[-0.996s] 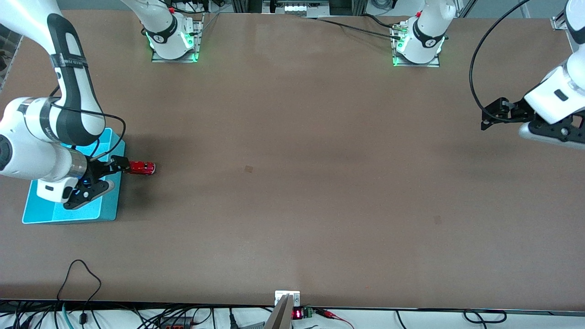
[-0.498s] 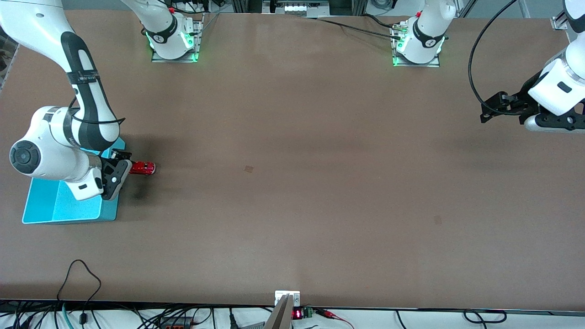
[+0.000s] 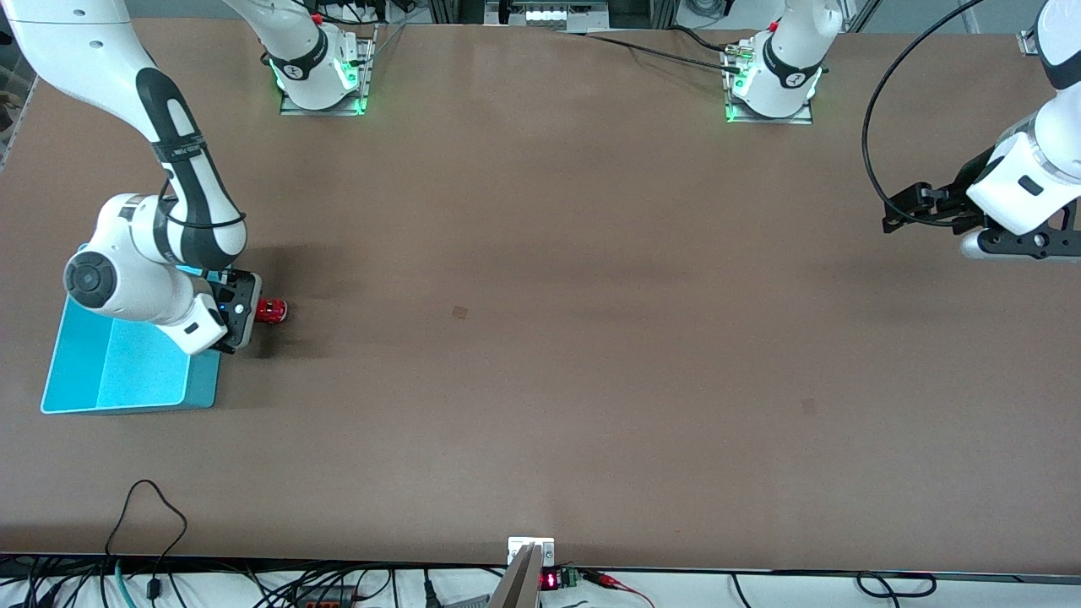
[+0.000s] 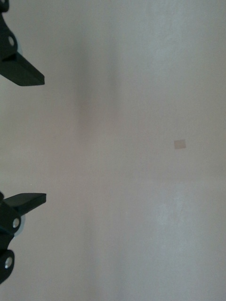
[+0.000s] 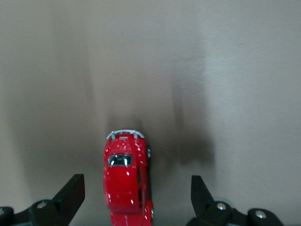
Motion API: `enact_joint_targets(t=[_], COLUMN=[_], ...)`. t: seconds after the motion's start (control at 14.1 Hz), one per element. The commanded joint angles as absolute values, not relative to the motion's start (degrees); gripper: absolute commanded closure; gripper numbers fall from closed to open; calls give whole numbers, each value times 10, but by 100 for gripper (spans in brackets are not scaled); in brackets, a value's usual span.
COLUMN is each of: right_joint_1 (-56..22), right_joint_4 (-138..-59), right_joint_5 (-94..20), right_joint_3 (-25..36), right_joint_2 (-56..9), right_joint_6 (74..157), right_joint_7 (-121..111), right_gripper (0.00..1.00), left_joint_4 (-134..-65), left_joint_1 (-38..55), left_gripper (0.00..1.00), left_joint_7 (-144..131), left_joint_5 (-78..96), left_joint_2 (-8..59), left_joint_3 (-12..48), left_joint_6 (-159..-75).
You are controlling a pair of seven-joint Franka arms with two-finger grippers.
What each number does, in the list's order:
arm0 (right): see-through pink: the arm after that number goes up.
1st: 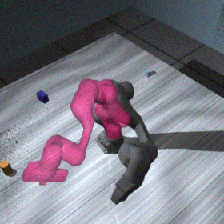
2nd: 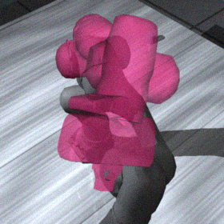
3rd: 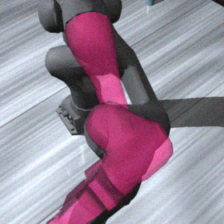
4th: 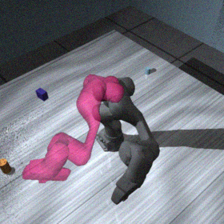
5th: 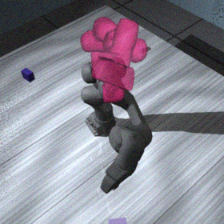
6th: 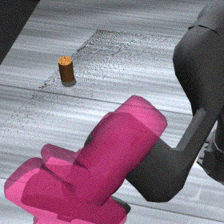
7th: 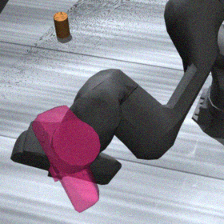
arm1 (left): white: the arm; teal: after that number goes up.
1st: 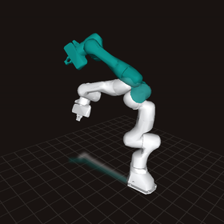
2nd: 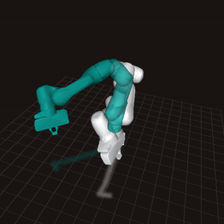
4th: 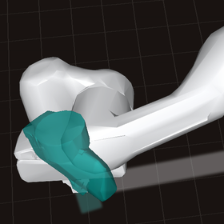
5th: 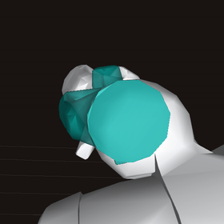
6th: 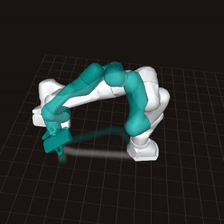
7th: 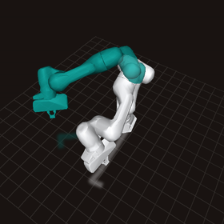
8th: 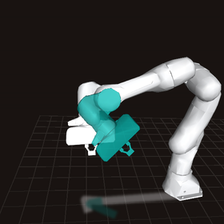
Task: Wind red beetle toy and store in blue box
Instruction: 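Lift the red car off the table with the right gripper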
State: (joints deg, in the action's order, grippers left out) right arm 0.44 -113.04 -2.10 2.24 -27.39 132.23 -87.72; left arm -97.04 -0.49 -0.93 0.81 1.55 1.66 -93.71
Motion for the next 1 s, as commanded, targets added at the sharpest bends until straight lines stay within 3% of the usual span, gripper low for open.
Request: enact_joint_targets(t=[0.0,0.21,0.5,0.64,0.71,0.92], right_joint_1=[9,10,10,11,10,8], right_joint_4=[-1200,-1244,-1245,-1245,-1245,-1244], right_joint_5=[-15,-15,-14,-14,-14,-15], right_joint_3=[20,20,20,20,20,20], right_joint_2=[-243,-236,-242,-243,-243,-243], right_joint_6=[1378,1441,1467,1470,1470,1471], right_joint_7=[-912,-916,-918,-926,-926,-926], right_gripper=[0,0,0,29,60,75], left_joint_4=[-930,-926,-924,-919,-919,-918], left_joint_1=[-2,-6,-5,-1,-1,-2], left_gripper=[0,0,0,0,0,0], left_joint_7=[-26,-25,-31,-36,-34,-34], left_joint_5=[-9,7,8,7,8,8], left_joint_2=[36,38,38,37,37,38], left_joint_3=[23,18,21,23,23,23], left_joint_6=[-923,-925,-925,-921,-921,-921])
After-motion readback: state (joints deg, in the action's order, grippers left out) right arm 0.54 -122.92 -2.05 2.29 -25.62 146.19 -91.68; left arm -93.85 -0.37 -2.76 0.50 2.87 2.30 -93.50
